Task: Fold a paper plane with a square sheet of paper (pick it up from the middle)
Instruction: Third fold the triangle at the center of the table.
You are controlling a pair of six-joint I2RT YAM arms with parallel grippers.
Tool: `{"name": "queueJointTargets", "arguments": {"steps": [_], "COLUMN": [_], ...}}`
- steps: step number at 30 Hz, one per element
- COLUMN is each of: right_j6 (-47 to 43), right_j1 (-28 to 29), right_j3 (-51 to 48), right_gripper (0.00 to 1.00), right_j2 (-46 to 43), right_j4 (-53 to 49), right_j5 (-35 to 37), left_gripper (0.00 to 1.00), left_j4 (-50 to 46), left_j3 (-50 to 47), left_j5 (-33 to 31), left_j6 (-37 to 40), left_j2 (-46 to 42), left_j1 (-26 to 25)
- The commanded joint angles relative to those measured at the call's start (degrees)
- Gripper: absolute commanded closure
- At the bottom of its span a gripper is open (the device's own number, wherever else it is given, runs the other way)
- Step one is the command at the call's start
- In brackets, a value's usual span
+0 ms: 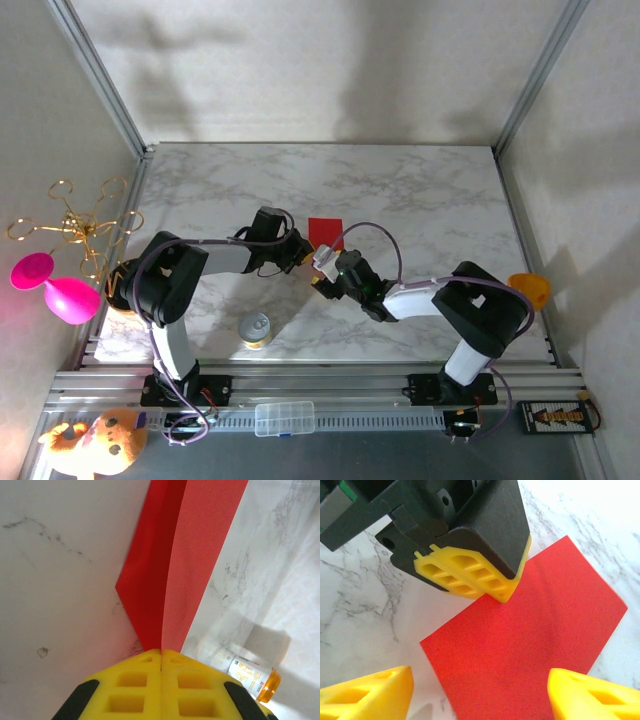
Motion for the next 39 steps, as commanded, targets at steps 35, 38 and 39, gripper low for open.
{"name": "queueJointTargets", "arguments": {"steps": [35, 38, 39], "right_j6": [2.0, 5.0, 6.1], "right_j1": [0.6, 0.6, 0.6], "right_j3": [-0.4, -0.9, -1.1], "right_gripper": [0.93, 0.93, 0.94], "right_j2": [-1.7, -2.5, -2.9], "right_j4": [-1.9, -2.6, -2.4], "right_j5": [-12.3, -15.4, -16.3], "left_gripper": [0.72, 0.71, 0.71], "left_j4": [-10.6, -9.1, -8.6], "left_j3": [-0.8, 0.4, 1.1], "left_j5": [-10.3, -9.4, -8.9], "left_j6": [6.0, 7.4, 7.8], "left_j2": [-8.6, -9.3, -9.0], "left_j1": [3.3, 2.9, 2.4]}}
